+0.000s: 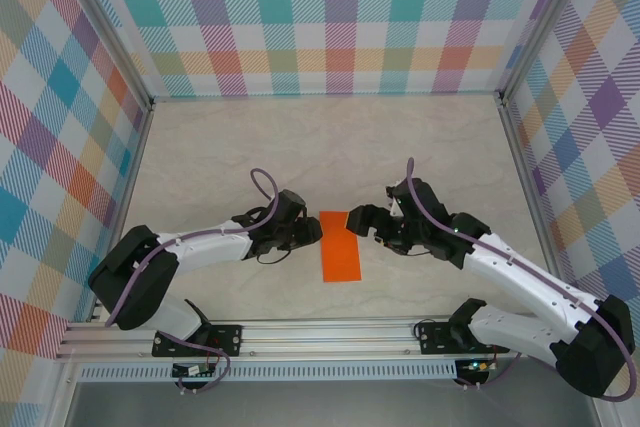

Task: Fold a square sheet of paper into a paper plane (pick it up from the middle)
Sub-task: Third fold the triangle at the center of the table.

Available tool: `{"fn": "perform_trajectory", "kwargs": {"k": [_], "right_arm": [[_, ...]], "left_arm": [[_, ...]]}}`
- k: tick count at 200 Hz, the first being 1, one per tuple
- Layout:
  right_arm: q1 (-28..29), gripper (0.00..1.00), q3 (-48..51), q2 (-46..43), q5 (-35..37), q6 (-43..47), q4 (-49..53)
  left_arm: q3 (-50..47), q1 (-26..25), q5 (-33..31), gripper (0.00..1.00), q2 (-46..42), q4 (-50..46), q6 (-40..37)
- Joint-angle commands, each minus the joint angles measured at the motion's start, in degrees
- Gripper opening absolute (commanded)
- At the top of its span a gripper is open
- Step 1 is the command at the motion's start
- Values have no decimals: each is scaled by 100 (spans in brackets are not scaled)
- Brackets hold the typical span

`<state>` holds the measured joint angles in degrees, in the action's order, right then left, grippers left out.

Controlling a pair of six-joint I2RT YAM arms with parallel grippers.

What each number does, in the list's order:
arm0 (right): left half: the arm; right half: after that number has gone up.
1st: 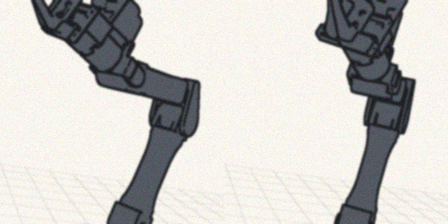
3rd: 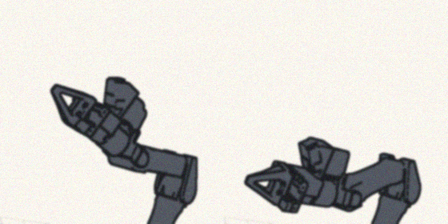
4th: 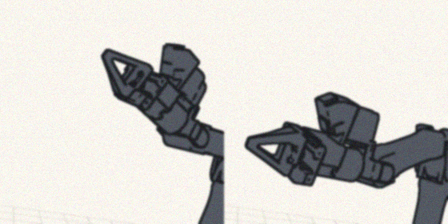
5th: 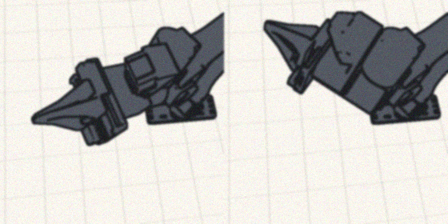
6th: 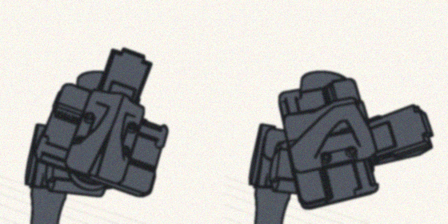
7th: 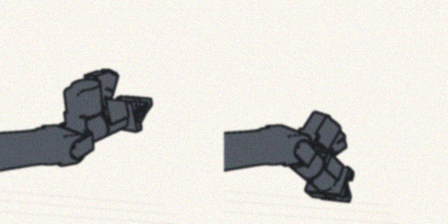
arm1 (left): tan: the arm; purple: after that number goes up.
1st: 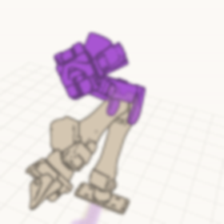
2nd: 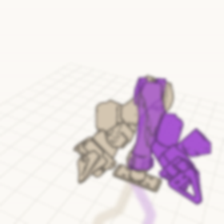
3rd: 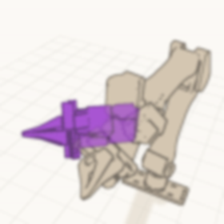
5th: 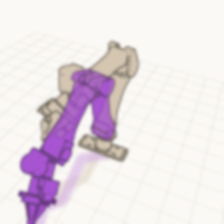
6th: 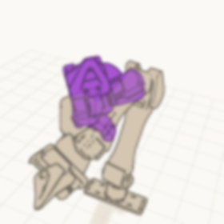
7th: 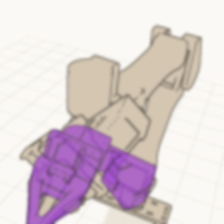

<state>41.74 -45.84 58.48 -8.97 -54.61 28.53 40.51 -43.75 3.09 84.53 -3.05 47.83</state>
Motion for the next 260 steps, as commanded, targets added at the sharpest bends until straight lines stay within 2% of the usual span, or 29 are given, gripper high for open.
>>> {"fn": "perform_trajectory", "kwargs": {"k": [1, 36, 96, 222, 260], "right_arm": [[10, 96, -452, 284, 10, 38, 552], [-4, 97, -930, 745, -79, 195, 794], [-8, 98, -1190, 879, 4, 260, 868], [-8, 99, -963, 845, 47, 283, 742], [-8, 99, -428, 779, 36, 637, 517]], "left_arm": [[-156, -98, -379, 47, -254, -139, 186], [-90, -99, -526, 47, -153, -69, 201], [-122, -104, -626, 48, -149, -12, 145], [-161, -124, -524, 48, 11, 24, 96], [-210, -139, -373, 48, -57, 149, 92]]}}
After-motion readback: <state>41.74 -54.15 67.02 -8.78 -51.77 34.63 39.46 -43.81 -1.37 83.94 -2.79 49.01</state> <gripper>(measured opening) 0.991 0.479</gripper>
